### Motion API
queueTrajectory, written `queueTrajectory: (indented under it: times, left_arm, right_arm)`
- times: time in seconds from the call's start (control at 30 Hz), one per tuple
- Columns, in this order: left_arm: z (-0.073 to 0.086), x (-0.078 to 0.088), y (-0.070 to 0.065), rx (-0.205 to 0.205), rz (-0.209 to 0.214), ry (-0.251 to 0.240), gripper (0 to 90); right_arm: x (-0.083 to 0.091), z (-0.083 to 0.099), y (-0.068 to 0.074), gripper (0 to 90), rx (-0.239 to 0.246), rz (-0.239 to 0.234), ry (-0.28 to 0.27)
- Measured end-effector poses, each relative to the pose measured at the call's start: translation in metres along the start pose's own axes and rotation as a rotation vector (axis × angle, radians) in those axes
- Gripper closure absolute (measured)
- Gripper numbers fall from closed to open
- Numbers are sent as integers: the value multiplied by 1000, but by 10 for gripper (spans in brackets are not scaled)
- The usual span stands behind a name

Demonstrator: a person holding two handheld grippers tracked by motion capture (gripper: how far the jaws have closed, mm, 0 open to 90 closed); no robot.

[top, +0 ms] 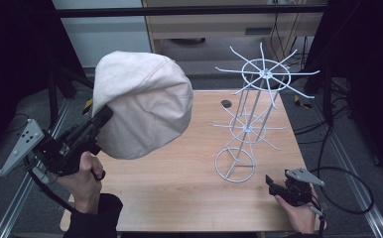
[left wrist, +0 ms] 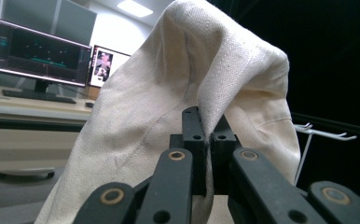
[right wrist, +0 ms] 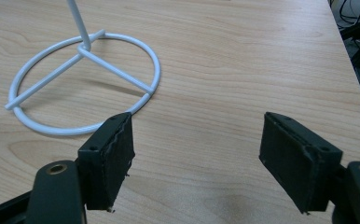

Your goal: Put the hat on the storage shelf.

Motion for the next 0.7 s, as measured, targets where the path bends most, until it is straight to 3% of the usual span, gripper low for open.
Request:
queueTrajectory:
  times: [0.7]
  left_arm:
    - [-11, -22, -29, 58, 88, -50, 884]
  right_arm:
    - [0, 0, 0, 261, -3, -2, -2]
Point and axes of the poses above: each handheld gripper's, and its own axes: x roughly backward along the jaws, z roughly out of its underside, y roughly to its left, the point moved 5 cm from there along -x, roughly forward along the jaws, and after that the axes turned 5 degrees about -y, right-handed, at the moved point
